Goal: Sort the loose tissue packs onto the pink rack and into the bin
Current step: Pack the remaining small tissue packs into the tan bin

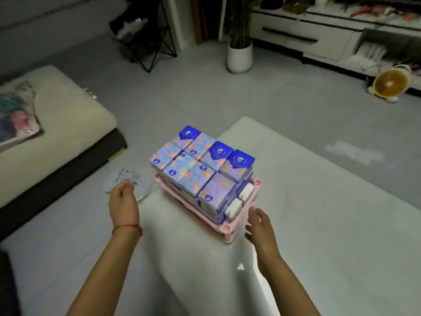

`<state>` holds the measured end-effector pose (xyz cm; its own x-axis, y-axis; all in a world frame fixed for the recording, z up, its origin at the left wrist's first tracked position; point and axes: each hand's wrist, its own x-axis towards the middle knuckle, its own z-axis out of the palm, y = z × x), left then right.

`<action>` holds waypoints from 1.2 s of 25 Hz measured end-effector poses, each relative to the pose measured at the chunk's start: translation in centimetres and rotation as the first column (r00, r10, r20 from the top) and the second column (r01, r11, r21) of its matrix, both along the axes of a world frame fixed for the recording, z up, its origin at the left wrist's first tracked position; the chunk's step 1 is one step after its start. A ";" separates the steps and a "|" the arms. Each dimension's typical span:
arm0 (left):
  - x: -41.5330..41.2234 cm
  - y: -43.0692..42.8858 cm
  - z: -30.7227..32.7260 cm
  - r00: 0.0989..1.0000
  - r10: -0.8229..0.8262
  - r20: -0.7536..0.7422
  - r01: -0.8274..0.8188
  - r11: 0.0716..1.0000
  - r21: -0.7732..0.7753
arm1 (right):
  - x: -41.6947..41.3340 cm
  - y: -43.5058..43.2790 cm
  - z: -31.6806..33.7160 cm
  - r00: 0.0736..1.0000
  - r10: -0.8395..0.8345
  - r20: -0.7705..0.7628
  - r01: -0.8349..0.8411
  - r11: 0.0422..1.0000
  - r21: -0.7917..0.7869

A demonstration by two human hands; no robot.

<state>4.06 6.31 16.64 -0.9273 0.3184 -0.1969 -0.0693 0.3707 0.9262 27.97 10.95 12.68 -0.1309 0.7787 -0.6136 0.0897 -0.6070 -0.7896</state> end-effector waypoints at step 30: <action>6.9 14.9 -7.8 0.155 -0.680 0.717 0.840 0.472 0.267 | 11.6 2.8 -4.2 0.862 -0.507 0.007 0.505 0.857 -0.105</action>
<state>10.97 21.25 8.83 0.2264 0.6705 -0.7065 -0.1808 0.7417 0.6459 39.53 13.75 8.43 0.2517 0.6756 -0.6930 -0.2667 -0.6399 -0.7207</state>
